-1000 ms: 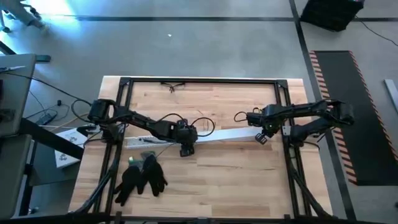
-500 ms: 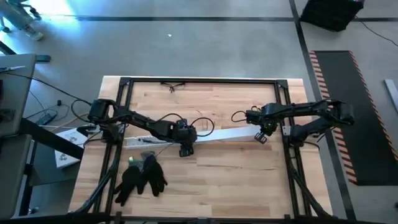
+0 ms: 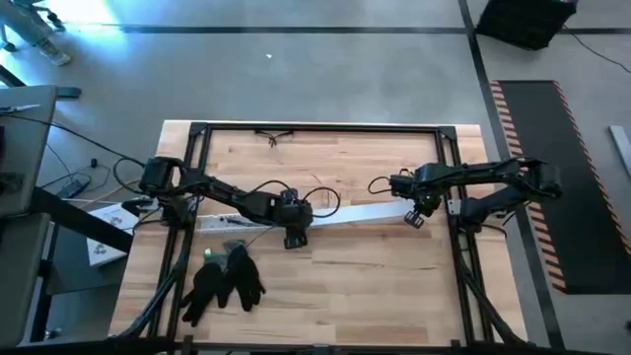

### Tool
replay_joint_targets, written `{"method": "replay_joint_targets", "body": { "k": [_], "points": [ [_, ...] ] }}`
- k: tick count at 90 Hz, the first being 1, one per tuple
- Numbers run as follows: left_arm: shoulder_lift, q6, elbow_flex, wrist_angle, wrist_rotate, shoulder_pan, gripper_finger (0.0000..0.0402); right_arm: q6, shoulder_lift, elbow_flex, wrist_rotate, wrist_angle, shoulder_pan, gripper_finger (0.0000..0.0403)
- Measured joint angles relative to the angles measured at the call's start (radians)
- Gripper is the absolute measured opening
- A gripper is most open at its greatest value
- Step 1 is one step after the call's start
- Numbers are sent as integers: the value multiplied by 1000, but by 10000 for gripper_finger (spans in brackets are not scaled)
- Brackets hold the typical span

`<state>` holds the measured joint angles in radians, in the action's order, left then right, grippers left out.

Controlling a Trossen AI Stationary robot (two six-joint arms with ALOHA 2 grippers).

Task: Ziptie cables
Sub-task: Close the white cable duct

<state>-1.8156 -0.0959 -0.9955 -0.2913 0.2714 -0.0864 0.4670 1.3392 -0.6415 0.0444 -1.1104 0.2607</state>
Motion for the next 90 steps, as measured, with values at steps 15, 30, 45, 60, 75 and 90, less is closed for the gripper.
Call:
{"method": "replay_joint_targets", "body": {
  "k": [15, 30, 45, 60, 75, 90],
  "points": [
    [-2, -5, -11, -22, -4, 1, 239, 0, 0, 0, 0, -2, 0, 11],
    [-6, -9, -61, -134, -31, 2, 259, 1, -1, -3, 0, 7, 0, 11],
    [-5, -26, -108, -198, -30, 1, 261, 5, -1, -3, 0, 0, 0, 11],
    [-5, -23, -139, -276, -30, 1, 261, 5, -1, -2, 3, -5, 0, 11],
    [-4, -48, -141, -309, -23, -14, 261, 3, -1, -1, 5, -8, 0, 11],
    [-1, -64, -110, -305, 2, -30, 261, 0, -1, -1, 5, -8, 0, 11]
  ]
}}
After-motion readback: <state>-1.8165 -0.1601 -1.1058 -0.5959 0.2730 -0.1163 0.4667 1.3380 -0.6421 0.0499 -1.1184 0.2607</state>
